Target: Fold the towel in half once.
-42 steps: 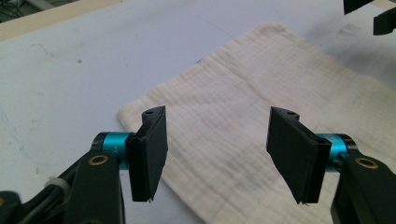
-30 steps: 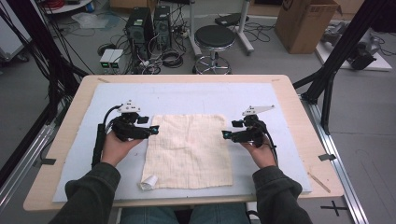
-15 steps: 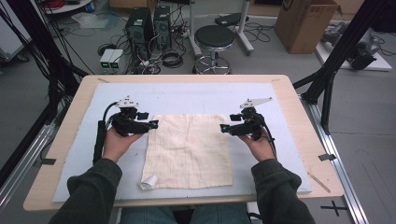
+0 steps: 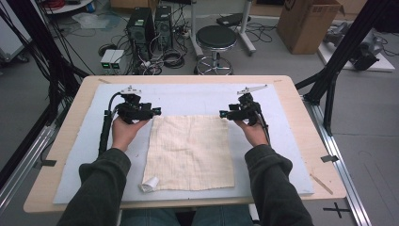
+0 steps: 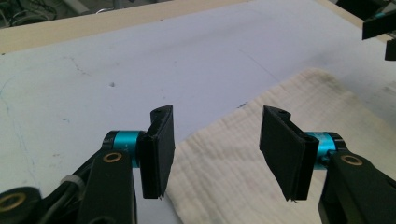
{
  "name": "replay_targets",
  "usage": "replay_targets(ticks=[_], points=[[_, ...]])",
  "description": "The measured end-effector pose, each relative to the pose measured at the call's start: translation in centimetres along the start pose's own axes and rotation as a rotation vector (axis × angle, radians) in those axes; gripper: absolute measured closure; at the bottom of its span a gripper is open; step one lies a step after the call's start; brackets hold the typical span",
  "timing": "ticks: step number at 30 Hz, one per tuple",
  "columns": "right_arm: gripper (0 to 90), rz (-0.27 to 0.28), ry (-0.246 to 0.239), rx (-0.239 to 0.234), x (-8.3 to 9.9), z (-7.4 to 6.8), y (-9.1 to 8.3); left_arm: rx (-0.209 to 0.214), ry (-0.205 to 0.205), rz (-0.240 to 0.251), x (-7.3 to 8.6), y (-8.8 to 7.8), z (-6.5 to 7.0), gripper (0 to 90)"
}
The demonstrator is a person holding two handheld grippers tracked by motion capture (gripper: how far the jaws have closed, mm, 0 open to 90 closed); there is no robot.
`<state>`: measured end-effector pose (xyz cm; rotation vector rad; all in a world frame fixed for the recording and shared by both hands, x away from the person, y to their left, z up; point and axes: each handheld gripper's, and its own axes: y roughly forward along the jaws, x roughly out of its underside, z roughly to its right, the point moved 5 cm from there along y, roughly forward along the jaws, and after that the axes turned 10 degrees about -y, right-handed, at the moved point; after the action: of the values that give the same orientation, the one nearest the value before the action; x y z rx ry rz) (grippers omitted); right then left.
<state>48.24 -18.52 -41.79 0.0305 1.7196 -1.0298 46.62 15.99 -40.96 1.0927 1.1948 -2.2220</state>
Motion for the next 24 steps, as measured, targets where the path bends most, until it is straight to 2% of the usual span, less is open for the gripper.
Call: replay_targets(ticks=[2,6,9,13,14,17,22,24], points=[[40.8,-0.029,0.005,0.009,0.4,0.3,0.6,-0.021,-0.018,-0.009,0.3,0.8,-0.5,47.0],[45.2,-0.057,0.022,0.025,1.0,0.9,1.7,-0.082,-0.029,-0.072,1.2,2.4,-1.6,47.1],[49.2,-0.079,0.04,0.038,1.5,1.5,2.5,-0.103,-0.049,-0.094,1.8,3.3,-2.1,48.8],[52.4,-0.118,0.069,0.046,2.4,2.2,3.4,-0.126,-0.053,-0.133,2.5,4.3,-2.4,51.8],[53.0,-0.131,0.086,0.041,2.6,2.3,3.6,-0.132,-0.049,-0.144,2.7,4.5,-2.5,52.3],[55.1,-0.147,0.096,0.044,3.0,2.4,4.2,-0.144,-0.046,-0.17,3.1,5.0,-2.7,53.3],[64.9,-0.15,0.082,0.044,3.1,2.3,4.6,-0.162,-0.037,-0.171,3.2,5.1,-2.7,55.4],[69.9,-0.155,0.071,0.042,3.0,2.1,4.8,-0.196,-0.007,-0.172,3.3,5.1,-2.6,61.2]])
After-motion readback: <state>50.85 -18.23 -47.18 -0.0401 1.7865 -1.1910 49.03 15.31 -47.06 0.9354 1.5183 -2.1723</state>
